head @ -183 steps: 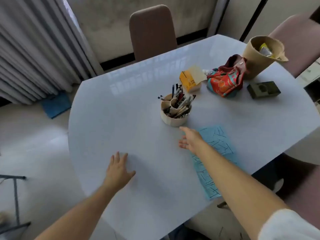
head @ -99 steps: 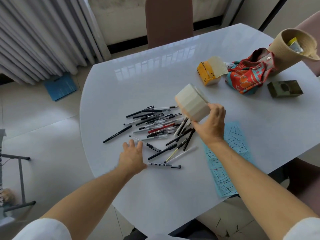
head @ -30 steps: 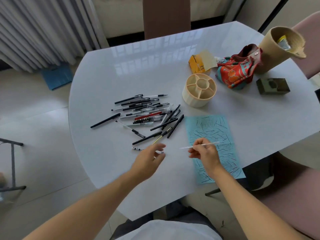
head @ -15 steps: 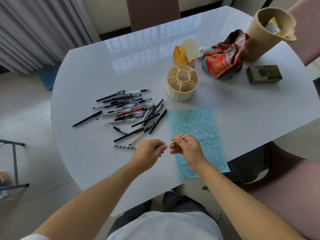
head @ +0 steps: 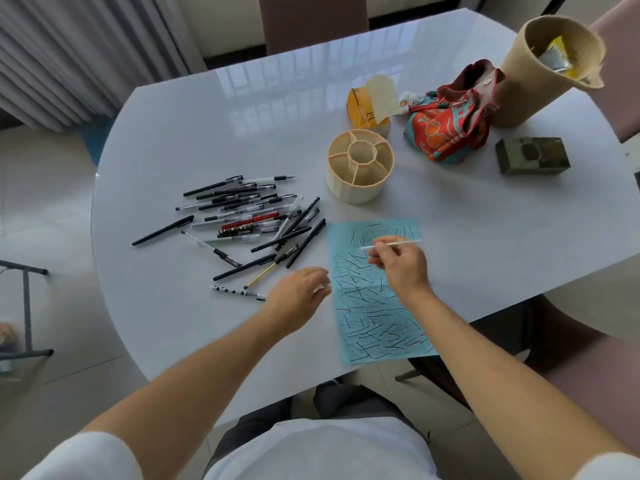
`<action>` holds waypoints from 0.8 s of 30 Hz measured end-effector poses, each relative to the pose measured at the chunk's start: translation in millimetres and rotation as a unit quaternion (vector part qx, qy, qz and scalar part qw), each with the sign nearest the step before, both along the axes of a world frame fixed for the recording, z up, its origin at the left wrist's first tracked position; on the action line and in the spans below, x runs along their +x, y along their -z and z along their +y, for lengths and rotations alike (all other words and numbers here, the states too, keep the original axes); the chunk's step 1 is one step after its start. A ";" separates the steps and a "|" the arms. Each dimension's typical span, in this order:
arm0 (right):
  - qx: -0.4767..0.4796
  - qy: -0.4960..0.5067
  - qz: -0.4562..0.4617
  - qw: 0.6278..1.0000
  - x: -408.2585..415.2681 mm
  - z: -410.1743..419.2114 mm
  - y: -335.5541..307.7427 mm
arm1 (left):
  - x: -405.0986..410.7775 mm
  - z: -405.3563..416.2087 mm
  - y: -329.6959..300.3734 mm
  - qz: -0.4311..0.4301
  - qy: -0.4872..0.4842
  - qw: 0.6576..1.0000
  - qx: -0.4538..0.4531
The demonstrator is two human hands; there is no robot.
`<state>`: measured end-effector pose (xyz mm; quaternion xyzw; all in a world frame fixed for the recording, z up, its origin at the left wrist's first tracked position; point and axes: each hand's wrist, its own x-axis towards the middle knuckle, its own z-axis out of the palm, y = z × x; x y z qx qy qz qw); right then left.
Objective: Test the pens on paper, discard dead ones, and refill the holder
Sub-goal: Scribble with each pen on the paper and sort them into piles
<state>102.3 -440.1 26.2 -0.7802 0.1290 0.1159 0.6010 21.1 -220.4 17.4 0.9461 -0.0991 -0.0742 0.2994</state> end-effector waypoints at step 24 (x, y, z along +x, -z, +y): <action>-0.231 -0.133 -0.119 0.957 42.3 31.0 38.5 | 30.1 -19.8 42.9 0.087 0.080 0.990 0.082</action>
